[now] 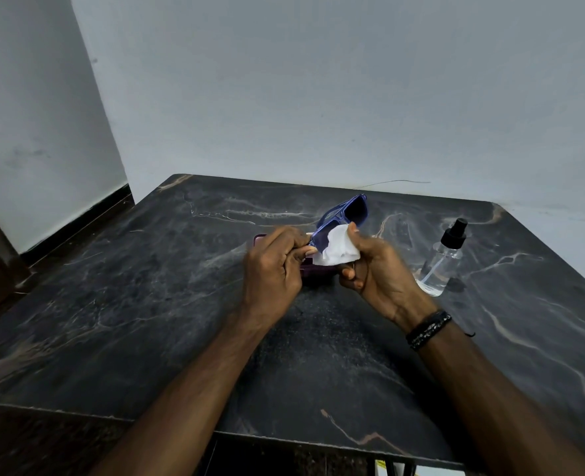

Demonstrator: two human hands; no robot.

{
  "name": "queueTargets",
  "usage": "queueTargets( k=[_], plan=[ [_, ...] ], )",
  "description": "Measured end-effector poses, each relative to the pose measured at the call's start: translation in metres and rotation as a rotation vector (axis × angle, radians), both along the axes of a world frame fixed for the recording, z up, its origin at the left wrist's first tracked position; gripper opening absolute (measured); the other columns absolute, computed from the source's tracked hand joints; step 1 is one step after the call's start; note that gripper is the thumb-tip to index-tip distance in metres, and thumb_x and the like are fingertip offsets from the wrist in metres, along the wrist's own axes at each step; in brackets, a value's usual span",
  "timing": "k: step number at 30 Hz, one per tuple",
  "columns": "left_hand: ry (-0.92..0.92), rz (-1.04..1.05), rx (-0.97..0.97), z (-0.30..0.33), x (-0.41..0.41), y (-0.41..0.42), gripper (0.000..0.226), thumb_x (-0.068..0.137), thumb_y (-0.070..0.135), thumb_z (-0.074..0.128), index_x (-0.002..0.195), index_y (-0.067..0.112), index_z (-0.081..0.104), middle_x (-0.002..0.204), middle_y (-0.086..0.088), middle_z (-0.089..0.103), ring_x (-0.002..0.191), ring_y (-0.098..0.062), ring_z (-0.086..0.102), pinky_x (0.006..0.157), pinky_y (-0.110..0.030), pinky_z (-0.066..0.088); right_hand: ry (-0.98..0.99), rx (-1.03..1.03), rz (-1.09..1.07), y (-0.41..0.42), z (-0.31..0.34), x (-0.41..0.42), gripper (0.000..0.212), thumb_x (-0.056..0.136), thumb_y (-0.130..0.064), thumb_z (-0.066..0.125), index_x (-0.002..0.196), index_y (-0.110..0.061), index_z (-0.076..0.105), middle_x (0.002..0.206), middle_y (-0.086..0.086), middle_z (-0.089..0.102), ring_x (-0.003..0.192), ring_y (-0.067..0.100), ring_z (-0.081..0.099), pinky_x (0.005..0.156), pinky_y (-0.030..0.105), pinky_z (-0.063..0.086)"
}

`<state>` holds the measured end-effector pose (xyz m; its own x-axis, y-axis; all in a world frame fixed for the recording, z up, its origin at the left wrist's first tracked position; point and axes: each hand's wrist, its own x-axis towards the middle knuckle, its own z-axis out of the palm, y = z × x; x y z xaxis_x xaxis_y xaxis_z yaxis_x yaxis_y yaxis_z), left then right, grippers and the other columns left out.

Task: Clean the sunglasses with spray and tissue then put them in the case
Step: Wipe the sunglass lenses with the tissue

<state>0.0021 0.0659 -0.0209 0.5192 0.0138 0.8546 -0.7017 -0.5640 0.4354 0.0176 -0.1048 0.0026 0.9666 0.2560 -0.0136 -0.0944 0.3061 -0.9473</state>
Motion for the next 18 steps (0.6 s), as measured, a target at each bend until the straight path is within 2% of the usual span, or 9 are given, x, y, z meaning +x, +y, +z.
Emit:
queueTargets(
  k=[3,5,7,9,12,15,18],
  plan=[
    [-0.006,-0.026,0.026,0.0012,-0.0024,-0.0025,0.01,0.08,-0.016,0.064,0.08,-0.006,0.066,0.081,-0.01,0.066,0.073,-0.019,0.061,0.068,-0.017,0.047,-0.069,-0.03,0.029,0.0013,-0.0043,-0.0014,0.031,0.09,-0.032,0.06,0.097,-0.002,0.068,0.08,0.011,0.062,0.047,0.008,0.04,0.04,0.019,0.025],
    [-0.005,-0.018,0.054,0.0006,-0.0027,-0.0037,0.006,0.083,-0.01,0.067,0.08,-0.006,0.066,0.082,-0.01,0.067,0.074,-0.017,0.06,0.071,-0.011,0.042,-0.112,-0.031,0.039,0.0025,-0.0063,-0.0025,0.036,0.085,-0.029,0.064,0.1,0.003,0.067,0.078,0.012,0.059,0.048,0.007,0.039,0.04,0.017,0.026],
    [0.002,-0.01,0.06,-0.0005,-0.0014,-0.004,0.008,0.081,-0.013,0.068,0.081,-0.005,0.067,0.083,-0.01,0.067,0.075,-0.017,0.061,0.072,-0.01,0.041,-0.124,-0.01,0.033,0.0032,-0.0063,-0.0026,0.042,0.083,-0.024,0.065,0.107,0.01,0.064,0.08,0.014,0.057,0.049,0.006,0.037,0.04,0.016,0.027],
    [0.004,-0.008,0.06,-0.001,-0.0004,-0.0046,0.011,0.079,-0.016,0.068,0.082,-0.006,0.067,0.084,-0.011,0.068,0.075,-0.02,0.063,0.07,-0.015,0.045,-0.126,-0.001,0.013,0.0037,-0.0055,-0.0027,0.044,0.082,-0.021,0.065,0.11,0.013,0.062,0.08,0.014,0.057,0.049,0.005,0.035,0.039,0.015,0.027],
    [-0.01,0.004,0.066,-0.001,-0.0004,-0.005,0.015,0.077,-0.019,0.066,0.083,-0.006,0.068,0.085,-0.012,0.069,0.076,-0.021,0.064,0.07,-0.02,0.049,-0.131,-0.025,-0.022,0.0058,-0.0058,-0.0032,0.042,0.081,-0.026,0.066,0.105,0.008,0.066,0.077,0.014,0.056,0.048,0.006,0.034,0.039,0.016,0.026],
    [-0.019,0.015,0.067,-0.0006,-0.0019,-0.0064,0.02,0.074,-0.024,0.065,0.084,-0.006,0.069,0.085,-0.013,0.069,0.079,-0.014,0.062,0.074,-0.009,0.045,-0.099,-0.043,-0.04,0.0067,-0.0065,-0.0029,0.038,0.08,-0.038,0.066,0.092,-0.003,0.071,0.08,0.013,0.059,0.049,0.007,0.035,0.041,0.017,0.026],
    [-0.03,0.003,0.043,0.0003,-0.002,-0.0064,0.019,0.074,-0.025,0.066,0.083,-0.008,0.068,0.084,-0.015,0.068,0.08,-0.009,0.06,0.077,-0.004,0.043,-0.064,0.013,-0.008,0.0047,-0.0052,-0.0019,0.03,0.082,-0.036,0.062,0.081,-0.007,0.073,0.072,0.005,0.063,0.047,0.006,0.038,0.041,0.016,0.027]
  ],
)
